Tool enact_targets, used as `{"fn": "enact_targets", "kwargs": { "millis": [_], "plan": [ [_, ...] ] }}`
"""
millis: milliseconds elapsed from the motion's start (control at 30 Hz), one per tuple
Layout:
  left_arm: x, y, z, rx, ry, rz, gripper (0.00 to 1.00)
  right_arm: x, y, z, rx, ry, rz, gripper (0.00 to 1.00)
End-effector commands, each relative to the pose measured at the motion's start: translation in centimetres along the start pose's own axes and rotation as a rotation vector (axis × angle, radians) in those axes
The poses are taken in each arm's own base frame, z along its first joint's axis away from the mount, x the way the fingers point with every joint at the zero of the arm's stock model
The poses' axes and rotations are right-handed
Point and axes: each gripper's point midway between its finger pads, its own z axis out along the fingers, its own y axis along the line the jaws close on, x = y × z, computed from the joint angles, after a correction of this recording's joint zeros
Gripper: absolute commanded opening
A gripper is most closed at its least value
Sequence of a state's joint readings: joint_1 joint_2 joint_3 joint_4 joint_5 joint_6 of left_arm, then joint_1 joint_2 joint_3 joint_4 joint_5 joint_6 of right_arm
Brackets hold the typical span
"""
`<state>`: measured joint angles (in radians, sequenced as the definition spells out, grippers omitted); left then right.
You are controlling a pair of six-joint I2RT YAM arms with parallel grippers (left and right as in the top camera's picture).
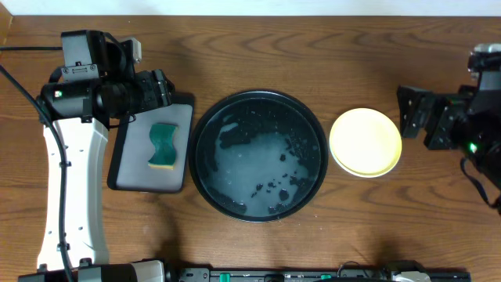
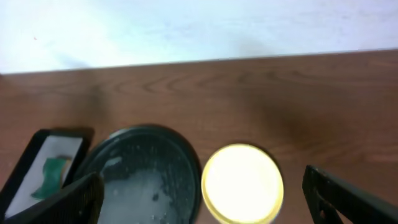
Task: Clean dirty plates on tray and stack at the side
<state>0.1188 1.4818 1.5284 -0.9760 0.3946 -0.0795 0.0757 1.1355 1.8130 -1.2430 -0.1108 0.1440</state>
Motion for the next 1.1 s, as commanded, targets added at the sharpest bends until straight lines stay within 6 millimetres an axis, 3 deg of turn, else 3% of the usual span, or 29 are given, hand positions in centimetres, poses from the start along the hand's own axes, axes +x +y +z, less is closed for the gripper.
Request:
{"fn": "enact_targets", "kwargs": {
  "millis": [0, 133, 400, 633, 900, 1067],
  "plan": [
    [0.0, 0.0, 0.1, 0.010, 0.007, -0.016, 0.76, 0.5, -0.8, -1.4, 0.049, -0.007, -0.027, 0.99],
    [0.0, 0.0, 0.1, 0.010, 0.007, -0.016, 0.76, 0.7, -1.6, -1.8, 0.096, -0.009, -0.048, 0.99],
    [0.0, 0.0, 0.1, 0.010, 0.007, -0.016, 0.76, 1.7, -2.5, -0.3, 0.108, -0.095, -0.119, 0.99],
    [0.0, 0.0, 0.1, 0.010, 0.007, -0.016, 0.76, 7.0, -3.5, 1.6, 0.089, -0.224, -0.152, 0.99],
    [0.0, 0.0, 0.1, 0.010, 0.007, -0.016, 0.76, 13.4, -3.6, 5.9, 0.004, -0.405, -0.187, 0.99],
    [0.0, 0.0, 0.1, 0.010, 0.007, -0.016, 0.76, 16.2, -3.8, 7.3, -0.024, -0.527, -0.210, 0.99]
  ]
}}
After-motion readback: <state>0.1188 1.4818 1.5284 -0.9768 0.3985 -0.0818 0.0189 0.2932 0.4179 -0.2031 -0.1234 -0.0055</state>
